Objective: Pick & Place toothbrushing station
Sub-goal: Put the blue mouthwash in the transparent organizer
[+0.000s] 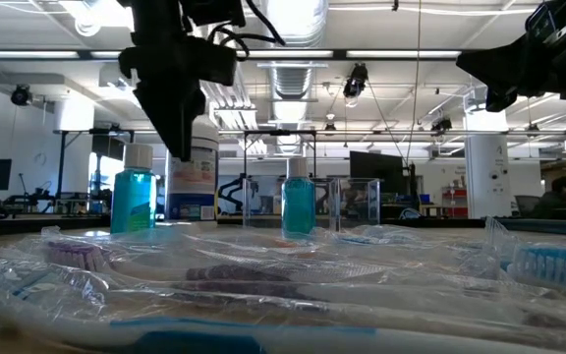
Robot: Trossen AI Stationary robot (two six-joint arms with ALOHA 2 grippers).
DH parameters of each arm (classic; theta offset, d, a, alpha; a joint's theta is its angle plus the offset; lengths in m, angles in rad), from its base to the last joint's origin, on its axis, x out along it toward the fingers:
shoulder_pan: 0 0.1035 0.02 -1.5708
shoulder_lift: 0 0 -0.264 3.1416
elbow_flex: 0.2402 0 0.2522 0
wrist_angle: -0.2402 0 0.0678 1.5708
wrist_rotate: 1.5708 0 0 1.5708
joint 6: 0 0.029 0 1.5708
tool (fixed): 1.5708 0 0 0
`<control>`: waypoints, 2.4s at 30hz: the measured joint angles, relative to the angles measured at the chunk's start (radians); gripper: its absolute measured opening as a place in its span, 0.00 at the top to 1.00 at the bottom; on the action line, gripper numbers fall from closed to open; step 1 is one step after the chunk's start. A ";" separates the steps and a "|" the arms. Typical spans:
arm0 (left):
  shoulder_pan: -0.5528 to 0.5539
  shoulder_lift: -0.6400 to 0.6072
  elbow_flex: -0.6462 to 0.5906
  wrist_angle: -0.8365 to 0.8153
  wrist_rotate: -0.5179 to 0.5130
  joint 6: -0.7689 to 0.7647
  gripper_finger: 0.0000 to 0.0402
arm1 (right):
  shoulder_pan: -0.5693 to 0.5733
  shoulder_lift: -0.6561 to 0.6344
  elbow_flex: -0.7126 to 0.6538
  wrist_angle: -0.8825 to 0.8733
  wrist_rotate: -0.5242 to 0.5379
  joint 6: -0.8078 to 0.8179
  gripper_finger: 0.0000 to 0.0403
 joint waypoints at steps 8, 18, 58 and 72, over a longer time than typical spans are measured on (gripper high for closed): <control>0.008 0.005 -0.067 -0.058 0.006 0.161 0.45 | 0.000 0.000 0.000 0.000 0.000 -0.002 0.98; 0.010 0.006 -0.235 0.171 0.014 0.279 0.45 | 0.000 0.000 0.000 0.000 0.000 -0.002 0.98; 0.027 -0.018 -0.441 0.495 -0.013 0.209 0.76 | 0.000 0.000 0.000 0.000 0.001 -0.003 0.98; 0.028 -0.343 -0.442 0.654 -0.028 0.144 0.77 | -0.001 0.008 0.000 0.002 0.000 -0.010 0.98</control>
